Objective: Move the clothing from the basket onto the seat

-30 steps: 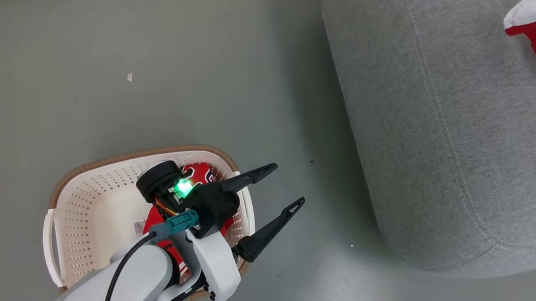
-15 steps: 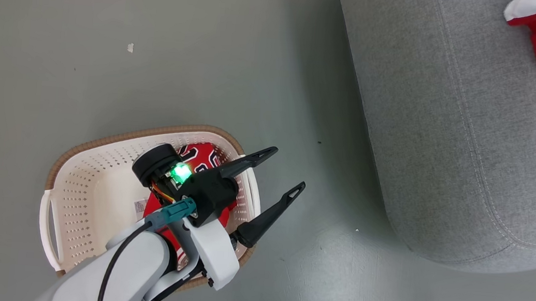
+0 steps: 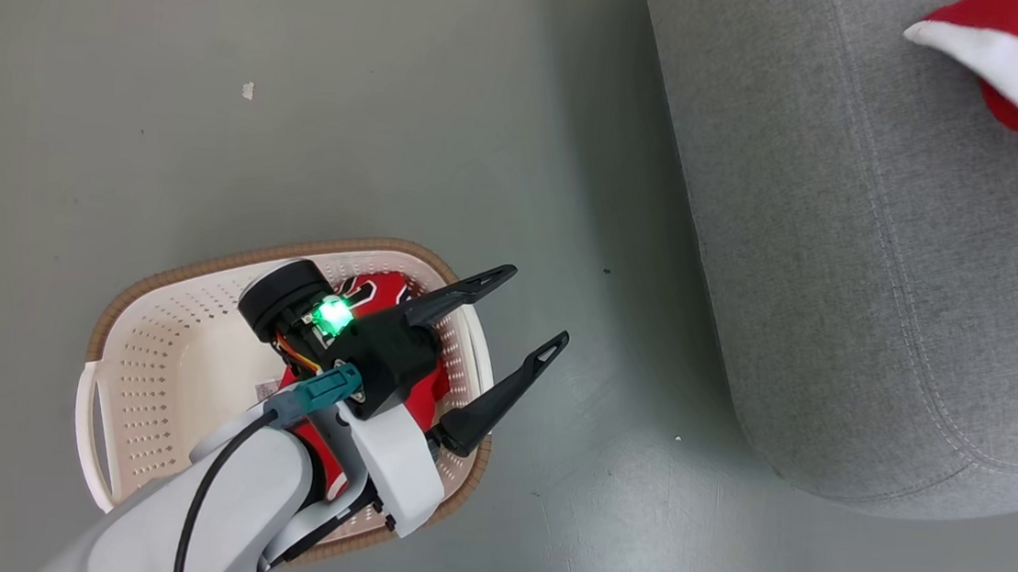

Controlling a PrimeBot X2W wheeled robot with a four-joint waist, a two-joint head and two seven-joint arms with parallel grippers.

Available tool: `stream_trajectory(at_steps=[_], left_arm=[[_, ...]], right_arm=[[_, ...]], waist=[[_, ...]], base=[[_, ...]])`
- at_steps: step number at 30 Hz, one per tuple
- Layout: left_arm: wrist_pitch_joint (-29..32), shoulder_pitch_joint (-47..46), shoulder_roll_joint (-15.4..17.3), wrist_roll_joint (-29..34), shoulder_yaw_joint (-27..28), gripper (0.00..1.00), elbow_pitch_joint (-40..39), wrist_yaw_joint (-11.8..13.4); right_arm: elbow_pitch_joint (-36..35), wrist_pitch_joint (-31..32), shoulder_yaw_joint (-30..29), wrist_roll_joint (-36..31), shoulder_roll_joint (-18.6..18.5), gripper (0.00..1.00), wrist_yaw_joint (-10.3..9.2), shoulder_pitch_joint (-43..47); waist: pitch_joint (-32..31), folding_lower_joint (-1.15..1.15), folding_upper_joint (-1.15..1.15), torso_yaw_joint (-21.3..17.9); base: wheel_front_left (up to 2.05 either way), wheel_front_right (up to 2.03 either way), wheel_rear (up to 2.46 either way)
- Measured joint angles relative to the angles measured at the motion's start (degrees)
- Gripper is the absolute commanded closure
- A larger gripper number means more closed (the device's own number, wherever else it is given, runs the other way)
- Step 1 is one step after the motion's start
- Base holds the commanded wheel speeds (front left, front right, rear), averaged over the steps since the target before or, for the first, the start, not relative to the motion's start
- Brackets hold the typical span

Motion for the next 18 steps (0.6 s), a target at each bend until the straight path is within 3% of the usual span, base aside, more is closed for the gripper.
stream_trajectory(at_steps=[12, 13, 16, 18], left_arm=[[-1.08, 0.08, -0.15, -0.6, -0.34, 0.0, 1.05, -0.09], [-1.08, 0.09, -0.14, -0.6, -0.38, 0.0, 1.14, -0.09], [-1.32, 0.12, -0.23, -0.62, -0.44, 0.0, 1.44, -0.09], [-1.6, 0.13, -0.38, -0.68, -0.44, 0.0, 1.54, -0.09]], right_arm=[[6.06, 4.63, 3.05, 2.98, 2.43, 1.0, 0.01, 2.01], [6.66, 5.45, 3.22, 3.24, 2.52, 0.96, 0.0, 2.1], [7.09, 6.27, 3.36, 3.71, 2.5, 0.62, 0.0, 2.13], [7.21, 6.28, 3.35, 4.23, 2.48, 0.5, 0.0, 2.13]], waist=[[-2.1, 0.0, 0.0, -0.63], [-2.28, 0.0, 0.0, -0.67], [-2.84, 0.0, 0.0, -0.76], [-3.2, 0.0, 0.0, -0.8]], base=[[0.0, 0.0, 0.0], [0.0, 0.0, 0.0], [0.0, 0.0, 0.0], [0.0, 0.0, 0.0]])
